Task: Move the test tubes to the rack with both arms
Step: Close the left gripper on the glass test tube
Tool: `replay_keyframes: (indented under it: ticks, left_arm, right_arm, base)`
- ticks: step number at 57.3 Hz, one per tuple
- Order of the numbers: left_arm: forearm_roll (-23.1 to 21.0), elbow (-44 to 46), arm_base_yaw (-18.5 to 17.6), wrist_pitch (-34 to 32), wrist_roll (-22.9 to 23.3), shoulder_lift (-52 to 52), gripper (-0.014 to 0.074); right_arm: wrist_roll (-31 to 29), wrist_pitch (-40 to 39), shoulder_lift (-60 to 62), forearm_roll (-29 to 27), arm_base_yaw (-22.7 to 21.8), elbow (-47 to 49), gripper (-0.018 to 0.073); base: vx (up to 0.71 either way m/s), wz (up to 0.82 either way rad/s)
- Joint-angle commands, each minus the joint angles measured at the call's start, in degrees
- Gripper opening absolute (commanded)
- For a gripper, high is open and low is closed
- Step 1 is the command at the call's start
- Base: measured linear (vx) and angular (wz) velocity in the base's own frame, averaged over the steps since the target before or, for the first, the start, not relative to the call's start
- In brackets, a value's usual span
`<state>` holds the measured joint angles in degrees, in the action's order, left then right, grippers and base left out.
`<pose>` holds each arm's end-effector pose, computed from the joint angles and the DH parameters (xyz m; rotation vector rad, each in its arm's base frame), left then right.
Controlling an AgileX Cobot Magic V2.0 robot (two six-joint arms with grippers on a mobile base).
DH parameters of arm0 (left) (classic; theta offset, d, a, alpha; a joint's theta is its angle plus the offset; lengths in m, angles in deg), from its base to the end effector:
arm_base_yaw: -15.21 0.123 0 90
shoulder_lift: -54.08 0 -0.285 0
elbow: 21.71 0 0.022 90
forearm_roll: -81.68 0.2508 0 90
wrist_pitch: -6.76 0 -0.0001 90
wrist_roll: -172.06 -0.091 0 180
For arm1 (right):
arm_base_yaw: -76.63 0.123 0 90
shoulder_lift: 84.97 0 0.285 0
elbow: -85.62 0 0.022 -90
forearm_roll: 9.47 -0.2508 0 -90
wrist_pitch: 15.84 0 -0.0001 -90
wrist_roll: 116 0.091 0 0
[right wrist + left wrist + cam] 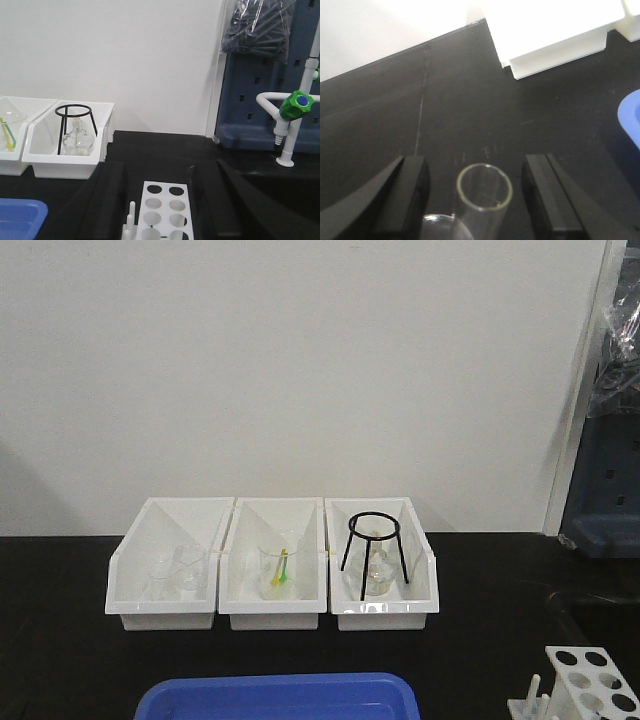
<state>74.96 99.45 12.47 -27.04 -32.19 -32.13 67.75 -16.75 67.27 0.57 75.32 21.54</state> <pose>0.2274 -0.0050 0.1811 0.3197 1.9257 0.2472 0.0901 -0.0018 0.2681 -0.0711 1.5866 -0.1013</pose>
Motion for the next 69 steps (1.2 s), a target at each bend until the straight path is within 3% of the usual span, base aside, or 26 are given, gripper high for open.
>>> replay_keyframes:
  ticks: [1, 13, 39, 62, 69]
  left_arm:
    - [-0.5, 1.5, -0.4, -4.0, 0.4, 1.3, 0.0526]
    - [-0.5, 1.5, -0.4, -3.4, 0.4, 1.6, 0.0495]
    - [-1.0, 1.5, -0.4, -0.1, 0.4, 4.0, 0.0257]
    - [-1.0, 1.5, -0.4, 0.5, 0.3, 3.8, 0.0303]
    - [-1.0, 1.5, -0.4, 0.3, 0.4, 3.8, 0.0250]
  right_arm:
    - [-0.3, -4.5, -0.7, 0.4, 0.0, 1.9, 0.0390]
    - [-0.3, -4.4, -0.7, 0.4, 0.0, 1.9, 0.0390]
    - [-0.3, -4.5, -0.7, 0.4, 0.0, 1.9, 0.0390]
    - [-0.3, -4.7, -0.7, 0.4, 0.0, 1.9, 0.0390]
    - [-0.3, -4.7, -0.7, 0.4, 0.0, 1.9, 0.0390]
  base:
    - [0.00, 0.00]
    - [0.00, 0.00]
    - [0.00, 0.00]
    - [0.00, 0.00]
    - [0.00, 0.00]
